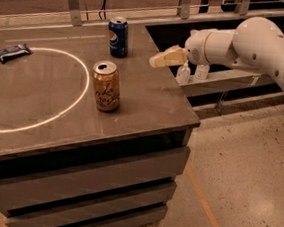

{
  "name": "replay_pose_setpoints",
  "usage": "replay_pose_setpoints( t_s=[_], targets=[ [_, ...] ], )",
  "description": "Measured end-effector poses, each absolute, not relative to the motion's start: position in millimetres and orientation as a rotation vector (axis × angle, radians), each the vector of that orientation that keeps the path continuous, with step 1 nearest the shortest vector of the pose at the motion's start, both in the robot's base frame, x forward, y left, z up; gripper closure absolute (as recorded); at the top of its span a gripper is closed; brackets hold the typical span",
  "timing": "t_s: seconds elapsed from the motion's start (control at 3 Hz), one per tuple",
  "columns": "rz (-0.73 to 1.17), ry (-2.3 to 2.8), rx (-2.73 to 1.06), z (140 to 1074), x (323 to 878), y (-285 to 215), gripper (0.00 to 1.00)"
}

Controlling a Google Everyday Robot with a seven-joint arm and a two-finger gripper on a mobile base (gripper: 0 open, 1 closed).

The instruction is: Move pepsi can near rxbar blueberry

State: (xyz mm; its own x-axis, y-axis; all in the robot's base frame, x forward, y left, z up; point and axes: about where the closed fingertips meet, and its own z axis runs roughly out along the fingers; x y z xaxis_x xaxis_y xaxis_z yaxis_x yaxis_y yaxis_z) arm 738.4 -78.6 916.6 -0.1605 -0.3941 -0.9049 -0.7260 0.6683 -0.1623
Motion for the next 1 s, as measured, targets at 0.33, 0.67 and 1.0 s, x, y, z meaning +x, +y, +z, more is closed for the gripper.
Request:
replay_pose_setpoints(
  t_s=[0.33, 0.67, 1.0],
  targets=[
    [0.344, 1.715, -0.907, 926.5, 772.3, -54.8, 0.0],
    [0.387, 1.705, -0.929, 918.9, 793.9, -28.6, 0.0],
    [0.438, 1.705, -0.976, 905.2, 814.1, -4.4, 0.0]
  ],
)
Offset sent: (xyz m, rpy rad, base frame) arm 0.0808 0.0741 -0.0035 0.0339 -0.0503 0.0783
